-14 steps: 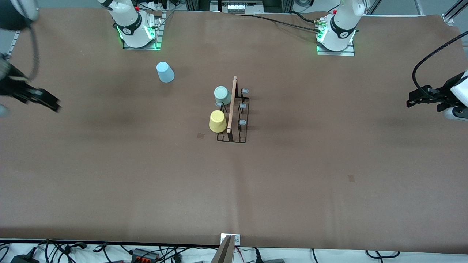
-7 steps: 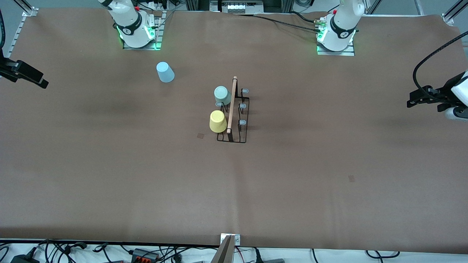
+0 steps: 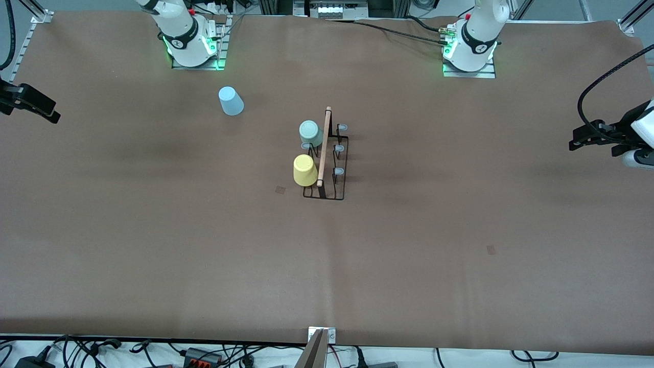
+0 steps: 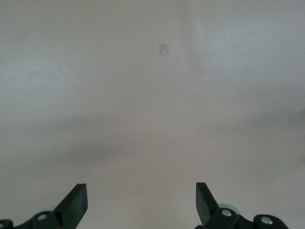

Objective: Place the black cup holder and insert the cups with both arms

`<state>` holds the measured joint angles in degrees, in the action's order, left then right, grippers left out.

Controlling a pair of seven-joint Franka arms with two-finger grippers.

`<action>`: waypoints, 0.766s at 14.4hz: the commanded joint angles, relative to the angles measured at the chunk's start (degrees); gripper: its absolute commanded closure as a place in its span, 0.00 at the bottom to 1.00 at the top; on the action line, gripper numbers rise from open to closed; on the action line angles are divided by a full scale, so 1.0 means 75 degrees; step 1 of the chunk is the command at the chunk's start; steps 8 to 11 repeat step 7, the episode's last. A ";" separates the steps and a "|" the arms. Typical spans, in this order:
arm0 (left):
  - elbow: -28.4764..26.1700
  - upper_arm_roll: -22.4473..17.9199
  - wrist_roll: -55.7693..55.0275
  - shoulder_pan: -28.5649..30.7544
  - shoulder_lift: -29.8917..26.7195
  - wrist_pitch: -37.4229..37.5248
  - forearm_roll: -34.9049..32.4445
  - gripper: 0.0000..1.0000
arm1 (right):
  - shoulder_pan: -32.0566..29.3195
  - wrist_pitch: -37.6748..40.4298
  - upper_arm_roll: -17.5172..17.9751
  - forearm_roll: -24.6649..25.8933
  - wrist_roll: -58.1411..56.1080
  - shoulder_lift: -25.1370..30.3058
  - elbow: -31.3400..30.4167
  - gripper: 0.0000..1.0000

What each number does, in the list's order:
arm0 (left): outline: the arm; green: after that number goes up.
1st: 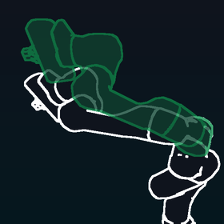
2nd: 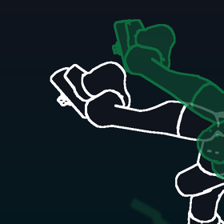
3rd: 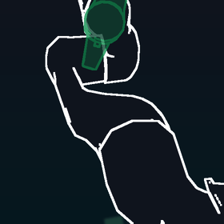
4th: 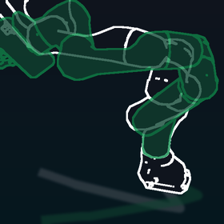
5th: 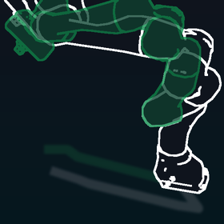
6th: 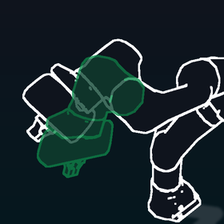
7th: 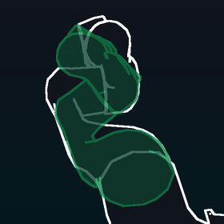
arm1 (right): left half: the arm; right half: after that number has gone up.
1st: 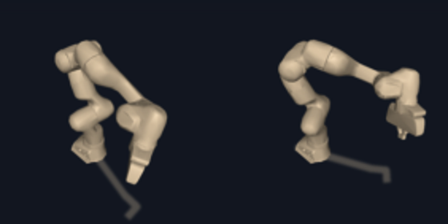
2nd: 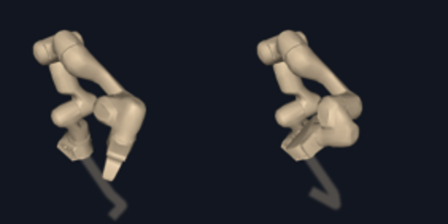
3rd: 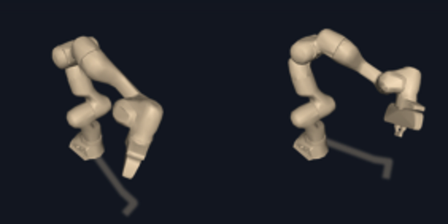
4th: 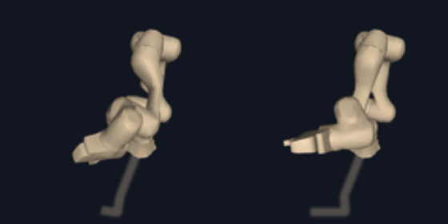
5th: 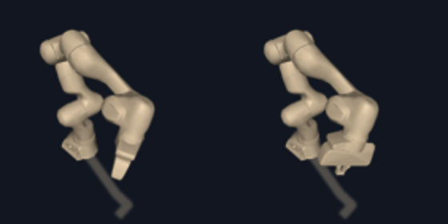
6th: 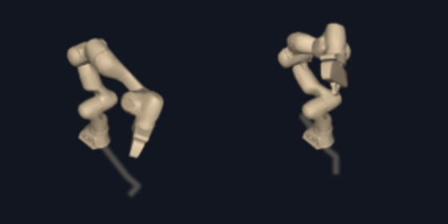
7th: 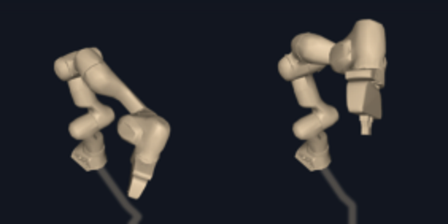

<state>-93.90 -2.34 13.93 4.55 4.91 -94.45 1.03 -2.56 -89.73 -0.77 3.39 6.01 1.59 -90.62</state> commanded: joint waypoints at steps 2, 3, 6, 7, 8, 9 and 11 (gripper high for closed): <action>0.0110 -0.0004 0.0029 0.0015 0.0037 0.0019 -0.0161 0.00 | 0.0049 0.0105 -0.0143 -0.0124 -0.0145 -0.0364 0.0621 0.00; 0.0110 -0.0004 0.0029 0.0027 0.0037 0.0019 -0.0161 0.00 | 0.0025 0.0116 -0.0131 -0.0205 -0.0145 -0.0364 0.0622 0.00; 0.0110 -0.0016 0.0041 0.0027 0.0037 0.0019 -0.0161 0.00 | 0.0037 0.0140 -0.0143 -0.0218 -0.0145 -0.0364 0.0610 0.00; 0.0110 -0.0004 0.0041 0.0027 0.0037 0.0019 -0.0161 0.00 | 0.0060 0.0140 -0.0131 -0.0218 -0.0157 -0.0376 0.0610 0.00; 0.0110 -0.0004 0.0041 0.0027 0.0037 0.0019 -0.0161 0.00 | 0.0060 0.0140 -0.0131 -0.0218 -0.0157 -0.0376 0.0610 0.00; 0.0110 -0.0004 0.0041 0.0027 0.0037 0.0019 -0.0161 0.00 | 0.0060 0.0140 -0.0131 -0.0218 -0.0157 -0.0376 0.0610 0.00; 0.0110 -0.0004 0.0041 0.0027 0.0037 0.0019 -0.0161 0.00 | 0.0060 0.0140 -0.0131 -0.0218 -0.0157 -0.0376 0.0610 0.00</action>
